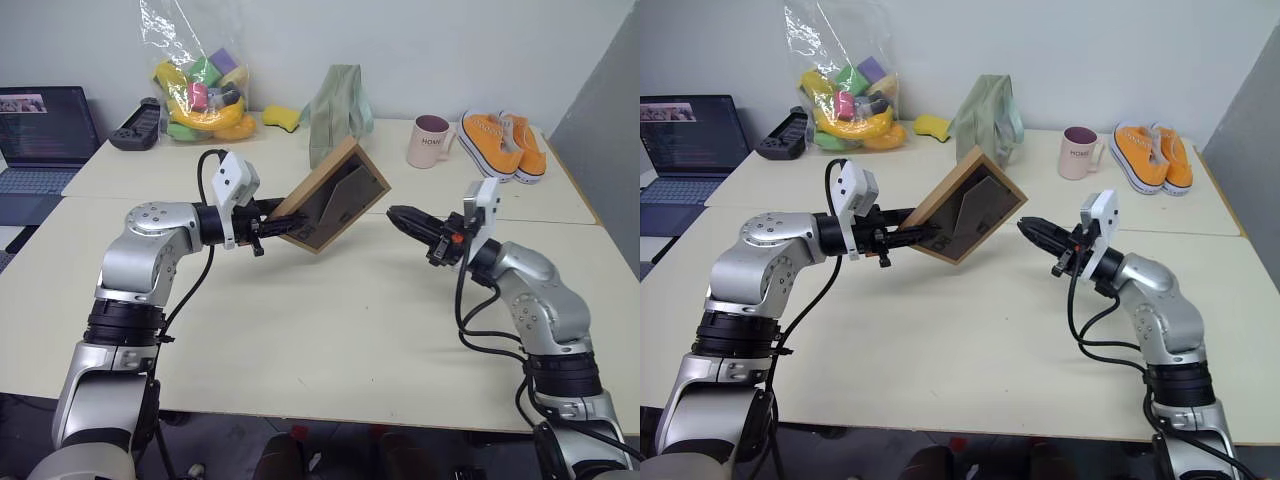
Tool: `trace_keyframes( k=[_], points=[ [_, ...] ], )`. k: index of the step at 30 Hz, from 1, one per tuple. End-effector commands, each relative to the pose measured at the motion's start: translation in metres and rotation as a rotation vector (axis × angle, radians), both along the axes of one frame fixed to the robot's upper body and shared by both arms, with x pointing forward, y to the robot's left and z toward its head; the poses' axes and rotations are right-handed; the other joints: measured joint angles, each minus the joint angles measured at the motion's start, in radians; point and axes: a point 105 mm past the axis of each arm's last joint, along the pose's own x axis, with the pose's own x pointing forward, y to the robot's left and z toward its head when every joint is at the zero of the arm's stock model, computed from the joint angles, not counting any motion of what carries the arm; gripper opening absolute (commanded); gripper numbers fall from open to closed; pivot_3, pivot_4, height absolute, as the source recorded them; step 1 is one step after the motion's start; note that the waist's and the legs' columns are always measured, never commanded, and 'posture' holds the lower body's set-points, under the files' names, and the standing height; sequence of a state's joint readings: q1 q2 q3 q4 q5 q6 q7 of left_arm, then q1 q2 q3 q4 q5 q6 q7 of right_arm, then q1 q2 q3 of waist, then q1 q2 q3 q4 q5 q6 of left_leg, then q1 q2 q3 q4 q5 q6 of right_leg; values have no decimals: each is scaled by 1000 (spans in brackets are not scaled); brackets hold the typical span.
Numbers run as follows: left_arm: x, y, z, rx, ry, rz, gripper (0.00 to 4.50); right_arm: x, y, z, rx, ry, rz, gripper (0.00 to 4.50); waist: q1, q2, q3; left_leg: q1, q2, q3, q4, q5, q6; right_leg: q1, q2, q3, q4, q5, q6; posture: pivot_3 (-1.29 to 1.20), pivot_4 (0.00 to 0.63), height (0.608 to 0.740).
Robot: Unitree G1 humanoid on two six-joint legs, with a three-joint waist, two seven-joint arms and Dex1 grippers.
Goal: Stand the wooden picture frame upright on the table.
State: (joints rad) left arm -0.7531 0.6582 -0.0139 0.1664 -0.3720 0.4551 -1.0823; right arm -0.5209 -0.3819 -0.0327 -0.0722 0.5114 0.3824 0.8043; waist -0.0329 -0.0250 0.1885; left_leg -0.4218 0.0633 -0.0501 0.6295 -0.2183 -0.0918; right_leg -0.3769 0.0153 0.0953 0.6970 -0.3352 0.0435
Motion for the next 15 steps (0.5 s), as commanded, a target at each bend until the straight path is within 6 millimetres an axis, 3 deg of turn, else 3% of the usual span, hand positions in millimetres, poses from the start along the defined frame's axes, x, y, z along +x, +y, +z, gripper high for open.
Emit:
trace_keyframes(
  k=[1,5,15],
  points=[
    [-8,-6,29,-27,-87,-31,1320,2,5,11,-2,-71,-7,1447,0,0,0,0,0,0,0,0,0,-1,0,0,0,0,0,0,150,740],
    [-12,-10,26,-31,-76,-42,1320,6,9,10,-13,-84,-7,2312,0,0,0,-1,0,0,0,0,0,-1,0,0,1,0,0,0,150,740],
    [-19,-19,22,-50,-49,-70,1320,15,29,18,-24,-124,31,2312,-1,0,0,-1,1,0,0,0,0,-2,0,0,2,0,0,0,150,740]
  ],
)
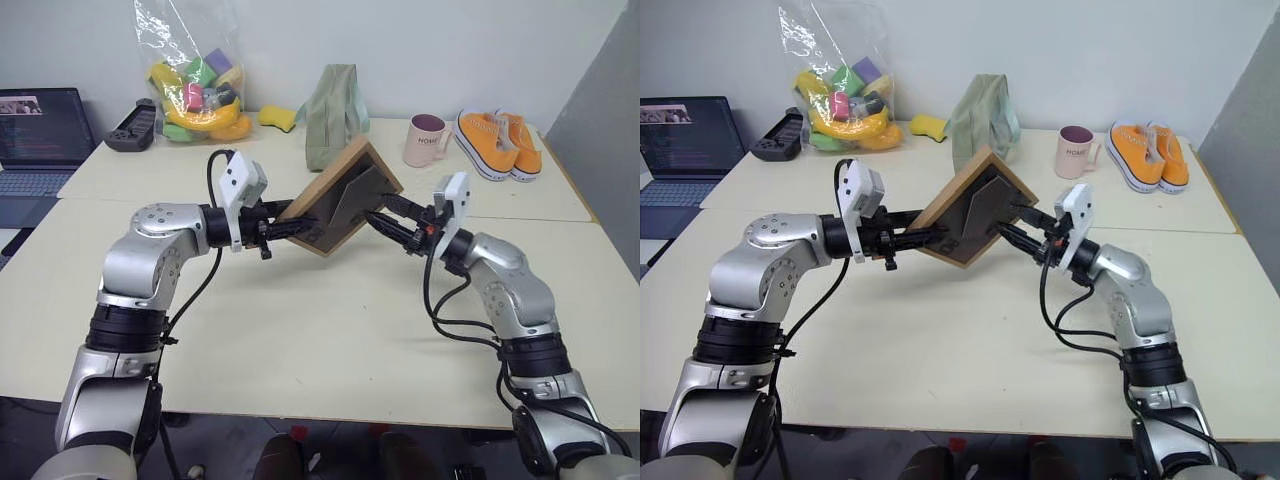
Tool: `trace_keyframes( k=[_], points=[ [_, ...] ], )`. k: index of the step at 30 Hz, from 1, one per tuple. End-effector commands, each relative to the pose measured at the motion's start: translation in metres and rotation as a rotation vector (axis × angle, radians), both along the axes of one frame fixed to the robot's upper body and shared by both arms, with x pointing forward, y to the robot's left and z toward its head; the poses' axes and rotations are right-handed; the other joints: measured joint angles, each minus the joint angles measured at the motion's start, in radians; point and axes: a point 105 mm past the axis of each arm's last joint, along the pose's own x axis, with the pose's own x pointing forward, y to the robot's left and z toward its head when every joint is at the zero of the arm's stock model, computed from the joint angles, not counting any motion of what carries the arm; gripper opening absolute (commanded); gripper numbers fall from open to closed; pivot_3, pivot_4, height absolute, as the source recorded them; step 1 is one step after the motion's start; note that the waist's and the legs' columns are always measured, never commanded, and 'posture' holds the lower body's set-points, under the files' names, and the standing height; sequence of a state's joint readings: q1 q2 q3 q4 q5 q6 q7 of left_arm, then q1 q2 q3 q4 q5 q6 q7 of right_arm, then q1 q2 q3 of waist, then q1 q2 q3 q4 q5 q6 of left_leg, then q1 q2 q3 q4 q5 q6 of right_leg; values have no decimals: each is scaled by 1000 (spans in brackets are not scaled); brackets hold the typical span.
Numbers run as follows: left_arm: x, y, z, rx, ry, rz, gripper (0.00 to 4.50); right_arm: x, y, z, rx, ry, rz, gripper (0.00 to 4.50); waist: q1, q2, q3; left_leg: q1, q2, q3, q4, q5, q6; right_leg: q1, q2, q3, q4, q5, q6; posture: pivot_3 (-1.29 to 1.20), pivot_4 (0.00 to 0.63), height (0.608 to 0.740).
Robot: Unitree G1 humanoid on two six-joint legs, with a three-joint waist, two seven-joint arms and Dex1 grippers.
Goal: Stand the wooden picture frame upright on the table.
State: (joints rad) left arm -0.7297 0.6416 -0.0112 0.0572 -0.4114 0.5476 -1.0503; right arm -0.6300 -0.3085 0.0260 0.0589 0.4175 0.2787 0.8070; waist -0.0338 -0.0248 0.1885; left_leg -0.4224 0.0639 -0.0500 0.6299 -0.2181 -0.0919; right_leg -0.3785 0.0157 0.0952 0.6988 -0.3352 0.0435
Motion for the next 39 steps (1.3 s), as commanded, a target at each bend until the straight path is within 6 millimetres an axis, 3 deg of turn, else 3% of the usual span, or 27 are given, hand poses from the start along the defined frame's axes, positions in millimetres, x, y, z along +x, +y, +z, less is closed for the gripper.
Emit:
trace_keyframes(
  k=[1,9,19,31,39],
  points=[
    [-8,-5,20,-28,-71,-38,1320,0,3,12,-2,-58,13,2312,0,0,0,0,0,0,0,0,0,0,0,0,0,0,0,0,150,740],
    [9,8,9,-38,-34,35,1320,-12,5,24,21,-90,18,2312,1,0,0,0,0,0,0,0,0,0,0,0,0,0,0,0,150,740],
    [30,17,10,-54,-32,80,1320,-26,-3,21,28,-76,-24,2312,1,0,0,-1,0,0,1,0,0,-1,0,-1,1,0,0,0,150,740],
    [8,-6,23,-75,-46,-29,1320,-2,-10,14,-15,-69,-61,2312,1,0,0,-1,0,0,1,0,0,-1,0,-1,1,0,0,0,150,740],
    [0,-12,23,-82,-33,-50,1320,0,-3,17,-27,-92,-38,2312,1,0,0,-1,0,0,1,1,-1,-1,0,-1,2,0,0,0,150,740]
  ],
)
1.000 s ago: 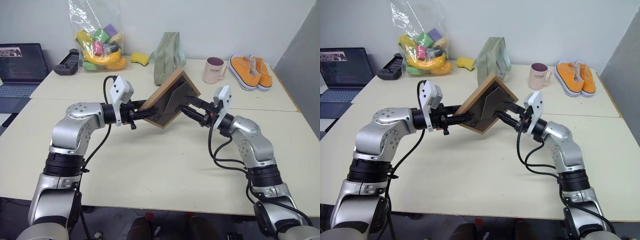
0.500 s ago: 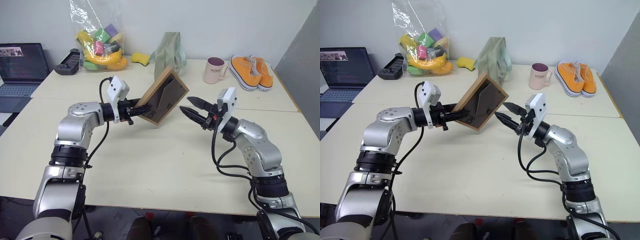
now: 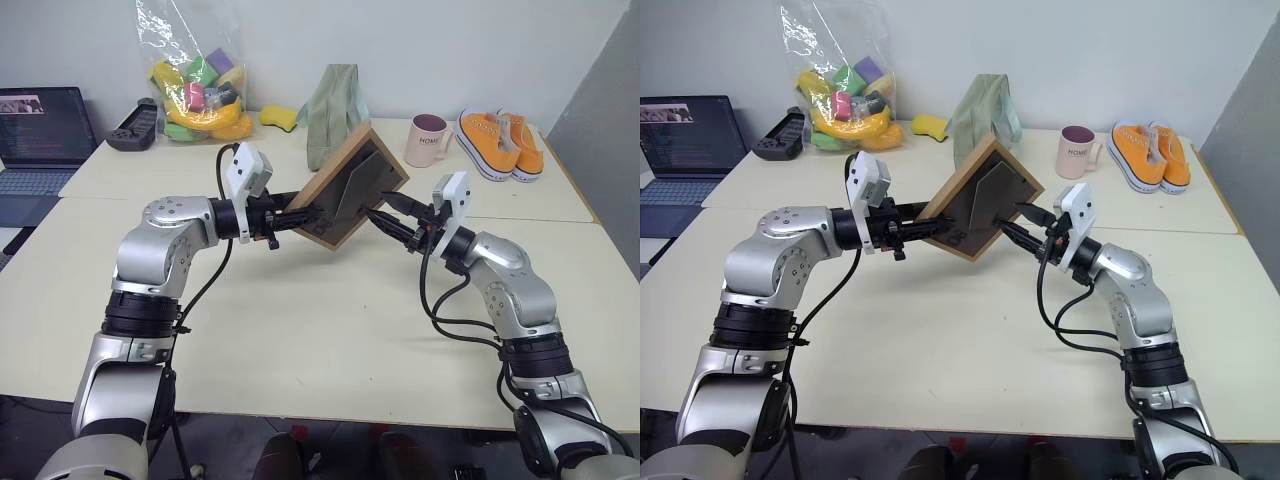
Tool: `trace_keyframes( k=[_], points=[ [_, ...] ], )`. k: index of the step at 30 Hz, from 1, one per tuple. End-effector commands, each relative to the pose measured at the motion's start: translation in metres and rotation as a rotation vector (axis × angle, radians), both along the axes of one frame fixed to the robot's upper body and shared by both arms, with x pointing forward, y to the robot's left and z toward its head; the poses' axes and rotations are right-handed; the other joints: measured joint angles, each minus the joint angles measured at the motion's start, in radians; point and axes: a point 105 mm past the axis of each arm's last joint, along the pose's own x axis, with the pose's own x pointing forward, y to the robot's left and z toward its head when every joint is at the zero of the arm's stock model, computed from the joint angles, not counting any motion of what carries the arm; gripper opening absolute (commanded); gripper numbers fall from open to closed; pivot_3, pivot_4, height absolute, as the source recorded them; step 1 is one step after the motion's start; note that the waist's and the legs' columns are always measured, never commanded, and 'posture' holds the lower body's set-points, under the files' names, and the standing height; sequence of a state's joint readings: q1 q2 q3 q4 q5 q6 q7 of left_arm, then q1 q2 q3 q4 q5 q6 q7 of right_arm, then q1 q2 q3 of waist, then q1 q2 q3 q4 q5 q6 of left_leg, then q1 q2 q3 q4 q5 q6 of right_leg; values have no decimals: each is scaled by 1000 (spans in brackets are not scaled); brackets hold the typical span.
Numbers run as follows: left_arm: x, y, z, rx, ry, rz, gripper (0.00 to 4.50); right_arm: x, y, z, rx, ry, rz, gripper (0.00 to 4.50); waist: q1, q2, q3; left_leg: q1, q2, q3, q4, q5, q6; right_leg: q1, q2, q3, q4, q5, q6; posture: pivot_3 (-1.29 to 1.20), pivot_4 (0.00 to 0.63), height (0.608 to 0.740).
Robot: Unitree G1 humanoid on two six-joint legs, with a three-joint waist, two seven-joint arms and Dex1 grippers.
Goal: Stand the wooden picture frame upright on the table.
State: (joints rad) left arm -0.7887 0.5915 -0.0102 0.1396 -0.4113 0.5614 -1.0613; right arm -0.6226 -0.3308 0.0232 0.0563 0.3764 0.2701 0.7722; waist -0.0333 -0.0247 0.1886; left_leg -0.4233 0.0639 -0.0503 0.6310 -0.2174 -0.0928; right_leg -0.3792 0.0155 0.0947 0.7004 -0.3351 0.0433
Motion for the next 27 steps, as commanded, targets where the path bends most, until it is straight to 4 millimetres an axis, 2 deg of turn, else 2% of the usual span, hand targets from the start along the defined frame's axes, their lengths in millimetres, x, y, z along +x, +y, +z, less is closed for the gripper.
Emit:
trace_keyframes(
  k=[1,8,14,21,27],
  points=[
    [-9,-4,19,-29,-70,-33,1320,-7,9,21,15,-83,41,2312,0,0,0,0,0,0,0,0,0,0,0,0,0,0,0,0,150,740],
    [1,-3,11,-28,-52,-8,1320,-24,21,33,46,-117,81,2312,0,0,0,0,0,0,0,0,0,0,0,0,1,0,0,0,150,740],
    [14,-2,5,-23,-46,14,1320,-39,23,43,78,-131,80,2312,1,0,0,0,0,0,2,0,0,0,0,0,2,0,0,0,150,740],
    [27,0,14,-42,-58,37,1320,-47,13,32,68,-94,40,2312,1,0,0,0,0,0,4,0,1,0,0,0,5,0,0,0,150,740],
    [24,-8,26,-87,-47,10,1320,-39,8,20,5,-83,-8,2312,-1,0,0,0,-1,0,8,0,1,-1,0,0,9,0,0,0,150,740]
  ],
)
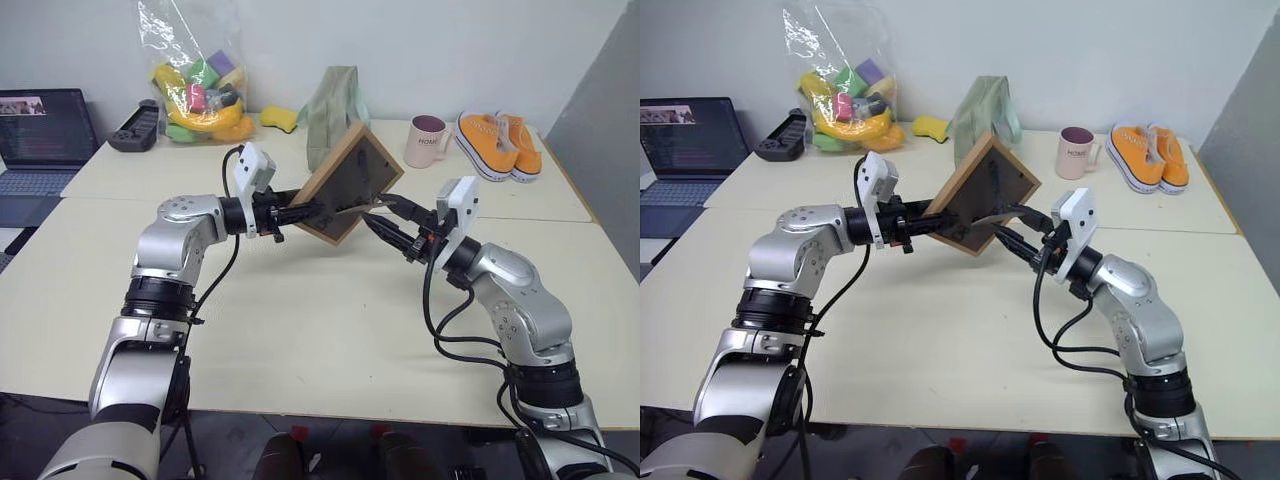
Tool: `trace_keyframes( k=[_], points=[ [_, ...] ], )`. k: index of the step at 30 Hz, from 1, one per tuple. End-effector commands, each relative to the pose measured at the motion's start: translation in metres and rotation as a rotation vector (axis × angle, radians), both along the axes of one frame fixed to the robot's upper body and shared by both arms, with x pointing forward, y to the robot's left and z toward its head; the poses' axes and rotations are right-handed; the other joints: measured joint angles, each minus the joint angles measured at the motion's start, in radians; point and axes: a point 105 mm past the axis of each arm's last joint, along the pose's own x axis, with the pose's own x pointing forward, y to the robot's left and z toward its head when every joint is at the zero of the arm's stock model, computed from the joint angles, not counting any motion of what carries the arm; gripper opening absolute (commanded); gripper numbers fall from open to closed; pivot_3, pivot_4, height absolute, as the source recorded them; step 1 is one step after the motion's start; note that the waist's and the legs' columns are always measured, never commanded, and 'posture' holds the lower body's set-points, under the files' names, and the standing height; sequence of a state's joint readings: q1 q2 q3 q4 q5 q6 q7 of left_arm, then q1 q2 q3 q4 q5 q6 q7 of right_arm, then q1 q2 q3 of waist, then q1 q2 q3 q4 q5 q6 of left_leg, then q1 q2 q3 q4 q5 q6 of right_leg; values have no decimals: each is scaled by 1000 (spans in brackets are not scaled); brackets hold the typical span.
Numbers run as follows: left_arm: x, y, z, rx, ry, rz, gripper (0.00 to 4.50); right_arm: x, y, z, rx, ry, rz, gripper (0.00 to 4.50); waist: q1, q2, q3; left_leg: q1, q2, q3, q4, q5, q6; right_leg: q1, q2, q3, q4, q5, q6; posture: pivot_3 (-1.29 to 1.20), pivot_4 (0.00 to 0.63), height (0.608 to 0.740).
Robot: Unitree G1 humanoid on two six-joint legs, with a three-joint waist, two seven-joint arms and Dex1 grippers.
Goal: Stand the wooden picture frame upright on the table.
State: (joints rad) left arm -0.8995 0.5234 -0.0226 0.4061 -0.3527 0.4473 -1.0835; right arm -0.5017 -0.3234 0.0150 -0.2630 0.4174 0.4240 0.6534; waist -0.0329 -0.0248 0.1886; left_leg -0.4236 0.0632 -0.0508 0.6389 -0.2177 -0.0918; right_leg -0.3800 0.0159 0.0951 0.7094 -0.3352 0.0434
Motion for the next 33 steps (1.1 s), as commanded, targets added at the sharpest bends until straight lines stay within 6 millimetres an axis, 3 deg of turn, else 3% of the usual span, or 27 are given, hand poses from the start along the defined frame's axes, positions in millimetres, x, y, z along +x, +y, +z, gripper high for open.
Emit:
trace_keyframes(
  k=[1,7,11,17,20,24,28,33],
  points=[
    [-5,-7,33,-53,-77,-22,1320,-2,2,5,-46,-58,9,2312,-2,0,0,0,0,0,1,0,0,0,0,0,1,0,0,0,150,740],
    [-26,-23,48,-93,-83,-100,1320,8,-6,-6,-153,-56,-9,2312,-2,0,0,0,0,0,4,0,0,0,0,1,4,0,0,0,150,740],
    [-33,-23,52,-118,-65,-98,1320,14,-18,-19,-235,-45,-30,2312,-1,0,0,-1,0,0,4,0,0,0,0,1,4,0,0,0,150,740],
    [-31,-8,55,-196,43,-34,1320,13,-56,-43,-558,-232,-126,2312,-1,0,0,-1,0,0,5,0,0,0,0,1,3,0,0,0,150,740],
    [-27,7,47,-232,149,21,1320,9,-75,-51,-773,-410,-146,2312,-1,0,0,-1,-1,0,5,0,0,0,0,1,3,0,0,0,150,740],
    [-30,15,33,-355,426,47,1320,3,-82,-61,-988,-724,-105,2312,-8,0,0,0,0,0,5,0,0,0,0,1,4,0,0,0,150,740],
    [-43,11,15,-474,741,6,1320,6,-75,-70,-1013,-893,-85,2312,-17,0,0,0,0,0,6,0,0,0,0,1,4,0,0,0,150,740],
    [-65,-2,-11,-474,849,-54,1320,23,-63,-79,-952,-936,-152,2312,-24,0,0,0,0,-1,6,2,-4,0,-1,1,5,0,0,0,150,740]
  ],
)
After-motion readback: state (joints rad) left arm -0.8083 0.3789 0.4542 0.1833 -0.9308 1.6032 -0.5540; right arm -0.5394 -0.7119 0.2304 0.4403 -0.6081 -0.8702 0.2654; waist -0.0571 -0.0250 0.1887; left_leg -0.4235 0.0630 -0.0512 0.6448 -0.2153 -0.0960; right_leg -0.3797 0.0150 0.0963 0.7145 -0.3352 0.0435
